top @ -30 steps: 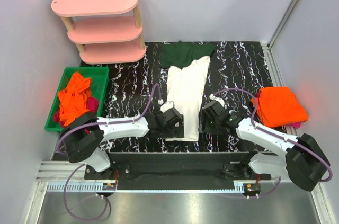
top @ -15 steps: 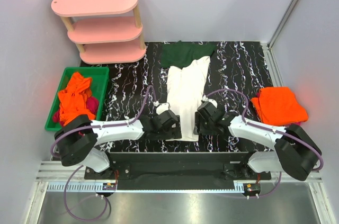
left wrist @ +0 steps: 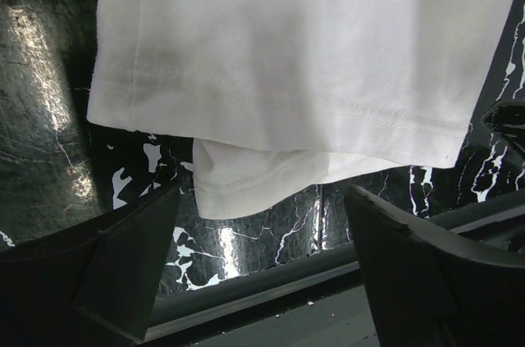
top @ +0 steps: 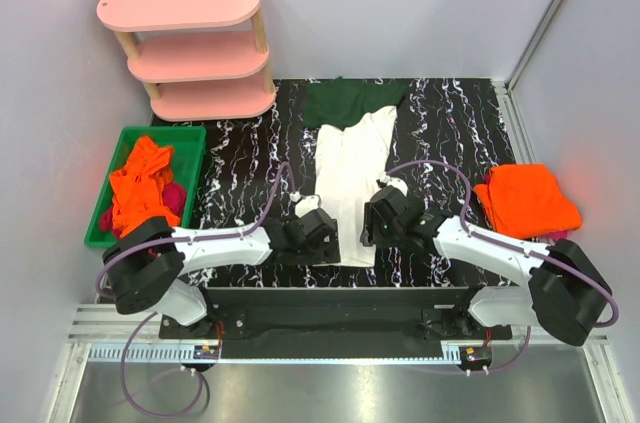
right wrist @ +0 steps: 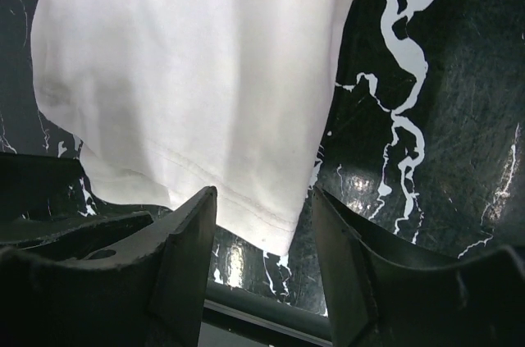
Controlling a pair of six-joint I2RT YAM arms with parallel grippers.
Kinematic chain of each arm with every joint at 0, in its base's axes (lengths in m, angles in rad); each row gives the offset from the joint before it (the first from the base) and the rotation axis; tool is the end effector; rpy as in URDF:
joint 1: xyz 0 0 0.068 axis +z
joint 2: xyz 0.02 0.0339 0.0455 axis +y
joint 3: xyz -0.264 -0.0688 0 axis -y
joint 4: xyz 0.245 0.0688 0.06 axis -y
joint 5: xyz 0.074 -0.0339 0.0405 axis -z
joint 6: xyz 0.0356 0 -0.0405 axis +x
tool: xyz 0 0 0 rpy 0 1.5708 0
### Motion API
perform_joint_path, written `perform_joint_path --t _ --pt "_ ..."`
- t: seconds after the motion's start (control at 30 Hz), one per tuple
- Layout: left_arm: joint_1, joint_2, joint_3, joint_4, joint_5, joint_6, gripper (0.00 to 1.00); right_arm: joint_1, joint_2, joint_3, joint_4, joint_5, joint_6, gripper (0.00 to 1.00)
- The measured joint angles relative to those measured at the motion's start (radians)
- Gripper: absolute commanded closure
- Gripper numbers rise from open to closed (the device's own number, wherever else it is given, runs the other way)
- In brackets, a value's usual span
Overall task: Fold and stack the t-shirts
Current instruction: Grab the bottom of the folded rectangular tshirt with both arms
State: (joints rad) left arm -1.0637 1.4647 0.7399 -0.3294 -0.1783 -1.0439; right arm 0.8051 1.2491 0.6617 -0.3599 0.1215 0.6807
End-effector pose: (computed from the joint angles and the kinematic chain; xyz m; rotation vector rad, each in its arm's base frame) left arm 0.1362 -0.2322 0.1637 -0.0369 2.6915 -0.4992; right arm 0.1677 0.1683 0.1894 -0.1094 2.5655 0.4446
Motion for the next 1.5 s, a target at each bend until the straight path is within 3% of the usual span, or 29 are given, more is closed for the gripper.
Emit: perform_joint_path --t 0.07,0.4,0.57,0.83,1.1,1.23,1.3,1.5 --pt "-0.001 0.012 0.007 0.000 0.002 0.002 0.31 0.000 0.016 0.008 0.000 0.001 -0.002 0.43" --pt "-0.009 0.043 0.017 -0.006 0.003 -0.035 0.59 0.000 0.063 0.033 -0.003 0.017 -0.013 0.44" --pt "-0.010 0.049 0.017 -0.008 0.005 -0.048 0.61 0.000 0.127 0.042 0.000 0.017 -0.026 0.50" --pt "-0.010 0.049 0.017 -0.010 0.005 -0.053 0.61 0.000 0.145 0.039 -0.001 0.021 -0.033 0.81" --pt "-0.010 0.050 0.017 -0.012 0.005 -0.053 0.62 0.000 0.142 0.020 -0.004 0.045 -0.025 0.99" --pt "-0.010 0.050 0.017 -0.015 0.005 -0.053 0.68 0.000 0.132 0.011 -0.005 0.055 -0.017 1.00" --pt "-0.010 0.050 0.017 -0.019 0.004 -0.053 0.78 0.001 0.119 0.003 -0.011 0.064 -0.012 1.00" --pt "-0.010 0.054 0.017 -0.036 0.003 -0.057 0.84 0.001 0.053 -0.011 -0.060 0.106 0.019 1.00"
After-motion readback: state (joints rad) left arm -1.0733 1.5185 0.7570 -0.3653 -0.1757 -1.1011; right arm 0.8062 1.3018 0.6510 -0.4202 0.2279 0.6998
